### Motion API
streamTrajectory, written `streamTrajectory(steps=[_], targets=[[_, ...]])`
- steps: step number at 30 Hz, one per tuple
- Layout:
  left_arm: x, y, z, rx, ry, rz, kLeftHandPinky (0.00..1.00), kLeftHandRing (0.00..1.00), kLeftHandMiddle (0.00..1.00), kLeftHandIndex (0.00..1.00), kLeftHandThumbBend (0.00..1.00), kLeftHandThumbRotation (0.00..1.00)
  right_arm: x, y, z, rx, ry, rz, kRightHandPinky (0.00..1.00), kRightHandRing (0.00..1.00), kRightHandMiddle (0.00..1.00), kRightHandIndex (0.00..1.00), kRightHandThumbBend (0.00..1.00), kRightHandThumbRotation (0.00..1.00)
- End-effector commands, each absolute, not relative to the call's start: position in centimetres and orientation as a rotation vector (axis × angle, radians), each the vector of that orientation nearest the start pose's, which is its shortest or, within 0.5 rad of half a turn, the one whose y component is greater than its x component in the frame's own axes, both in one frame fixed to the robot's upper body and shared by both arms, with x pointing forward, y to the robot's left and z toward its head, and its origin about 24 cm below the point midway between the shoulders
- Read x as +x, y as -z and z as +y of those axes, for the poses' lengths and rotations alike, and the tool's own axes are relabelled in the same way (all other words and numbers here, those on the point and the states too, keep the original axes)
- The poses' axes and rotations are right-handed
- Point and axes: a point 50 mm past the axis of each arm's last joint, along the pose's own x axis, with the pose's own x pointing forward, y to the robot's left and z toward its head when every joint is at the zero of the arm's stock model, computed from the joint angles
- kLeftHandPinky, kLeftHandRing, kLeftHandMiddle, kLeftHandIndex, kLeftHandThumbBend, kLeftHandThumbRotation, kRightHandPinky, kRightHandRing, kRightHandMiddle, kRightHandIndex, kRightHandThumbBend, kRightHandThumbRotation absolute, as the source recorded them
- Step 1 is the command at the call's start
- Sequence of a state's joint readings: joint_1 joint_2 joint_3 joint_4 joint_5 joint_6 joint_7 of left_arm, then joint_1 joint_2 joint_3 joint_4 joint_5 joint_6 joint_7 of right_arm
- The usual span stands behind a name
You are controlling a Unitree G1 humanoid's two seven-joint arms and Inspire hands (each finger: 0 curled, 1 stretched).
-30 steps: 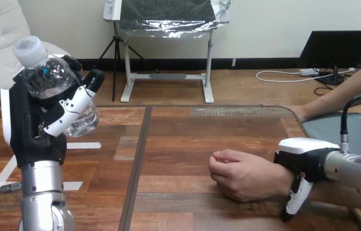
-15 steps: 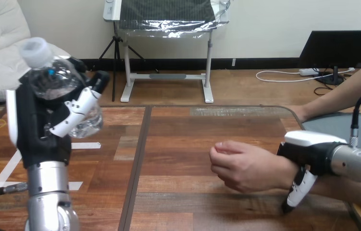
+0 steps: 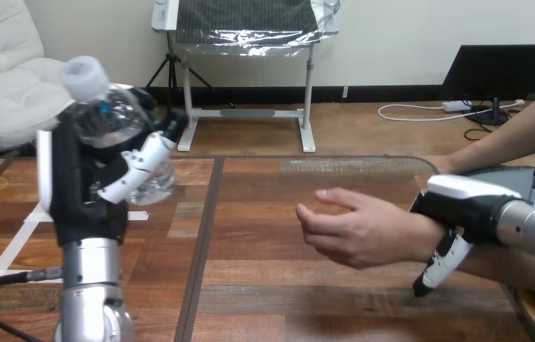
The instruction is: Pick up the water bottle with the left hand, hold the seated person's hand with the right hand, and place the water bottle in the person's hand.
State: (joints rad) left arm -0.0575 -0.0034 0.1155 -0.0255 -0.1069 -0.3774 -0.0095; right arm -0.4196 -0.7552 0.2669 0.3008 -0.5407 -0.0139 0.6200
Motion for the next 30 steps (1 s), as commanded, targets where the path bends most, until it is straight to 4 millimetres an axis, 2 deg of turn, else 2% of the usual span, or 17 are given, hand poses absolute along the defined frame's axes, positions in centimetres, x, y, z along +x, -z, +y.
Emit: streamTrajectory(steps=[1,8,30], targets=[[26.1,-11.1,16.5,-0.094,-0.058,-0.535,0.21,0.26,0.31,0.39,0.57,0.0,32.5,-13.2,-25.0,-1.367,-0.488,0.247,0.26,0.36,0.45,0.39,0.86,0.06],[26.3,-11.0,16.2,-0.097,-0.051,-0.534,0.21,0.26,0.31,0.39,0.56,0.0,32.6,-13.9,-25.0,-1.388,-0.467,0.222,0.25,0.33,0.41,0.41,0.87,0.06],[27.3,-10.5,14.8,-0.088,-0.018,-0.525,0.21,0.26,0.31,0.39,0.57,0.0,33.1,-15.4,-24.8,-1.389,-0.443,0.19,0.21,0.29,0.38,0.43,0.89,0.06]])
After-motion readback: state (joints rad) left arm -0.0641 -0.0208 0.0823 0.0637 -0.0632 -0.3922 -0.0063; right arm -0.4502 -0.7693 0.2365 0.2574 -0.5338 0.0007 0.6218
